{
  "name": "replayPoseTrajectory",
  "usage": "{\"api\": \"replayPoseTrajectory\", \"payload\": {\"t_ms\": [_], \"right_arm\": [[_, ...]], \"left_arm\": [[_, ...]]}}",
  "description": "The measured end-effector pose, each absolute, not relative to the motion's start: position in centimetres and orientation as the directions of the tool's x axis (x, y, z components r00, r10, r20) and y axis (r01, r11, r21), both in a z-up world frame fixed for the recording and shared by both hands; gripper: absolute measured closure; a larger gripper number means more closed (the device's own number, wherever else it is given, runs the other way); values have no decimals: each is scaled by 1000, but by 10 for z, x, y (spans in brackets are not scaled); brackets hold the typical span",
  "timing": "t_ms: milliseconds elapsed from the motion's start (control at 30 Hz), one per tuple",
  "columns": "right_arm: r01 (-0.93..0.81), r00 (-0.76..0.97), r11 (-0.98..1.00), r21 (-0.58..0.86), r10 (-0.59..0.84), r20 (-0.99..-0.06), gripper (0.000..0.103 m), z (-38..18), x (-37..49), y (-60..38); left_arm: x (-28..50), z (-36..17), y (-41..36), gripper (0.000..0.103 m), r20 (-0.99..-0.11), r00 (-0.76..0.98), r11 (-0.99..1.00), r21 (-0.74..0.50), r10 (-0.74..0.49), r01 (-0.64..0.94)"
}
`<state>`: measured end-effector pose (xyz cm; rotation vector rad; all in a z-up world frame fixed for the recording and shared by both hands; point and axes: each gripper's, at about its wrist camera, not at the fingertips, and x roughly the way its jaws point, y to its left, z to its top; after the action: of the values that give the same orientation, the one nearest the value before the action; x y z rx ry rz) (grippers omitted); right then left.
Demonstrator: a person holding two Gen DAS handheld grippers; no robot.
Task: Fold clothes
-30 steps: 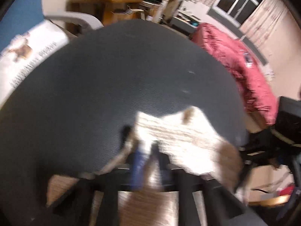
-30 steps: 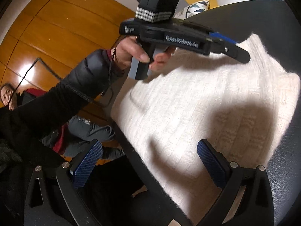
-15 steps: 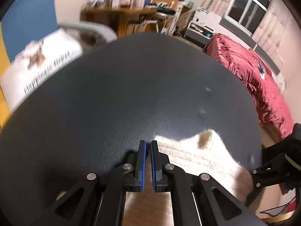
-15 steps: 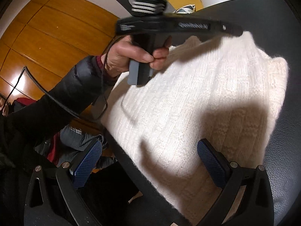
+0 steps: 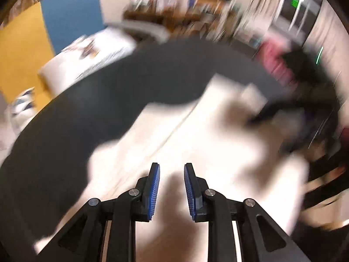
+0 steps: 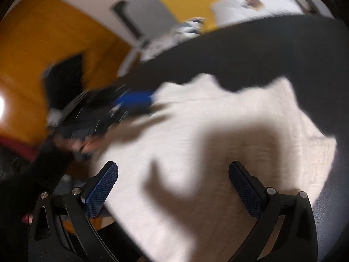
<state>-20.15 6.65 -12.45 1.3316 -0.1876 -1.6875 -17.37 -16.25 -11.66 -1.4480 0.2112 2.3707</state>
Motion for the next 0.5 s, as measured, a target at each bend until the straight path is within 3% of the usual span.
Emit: {"api": "replayPoseTrajectory", "payload": {"t_ms": [33,133,267,433,500], "right_arm": [[551,13,-580,600,-713,-701,0,-129,-205,66],[546,-24,-590,595,-721,-692,0,-119,-203,69],[597,40,-504,624,-758,-650,0,-104,-187,58],[628,83,-504,593,-715,-694,0,-111,-173,32],[626,75,-514,586,-709,-701,0,-112,-172,29]], "left_arm": [[-172,-124,-168,81,-892,-407,-937,-52,200,-347],[-164,-108,-192,80,-831,-452,-925,-178,325,-337],[-169,-102,-199,73,-820,-435,-886,-173,371,-431],[-178,-125,-168,70,-889,-389,-856,-6,241,-517],[-178,-124,-167,71,-880,-405,-857,-5,248,-515]]}}
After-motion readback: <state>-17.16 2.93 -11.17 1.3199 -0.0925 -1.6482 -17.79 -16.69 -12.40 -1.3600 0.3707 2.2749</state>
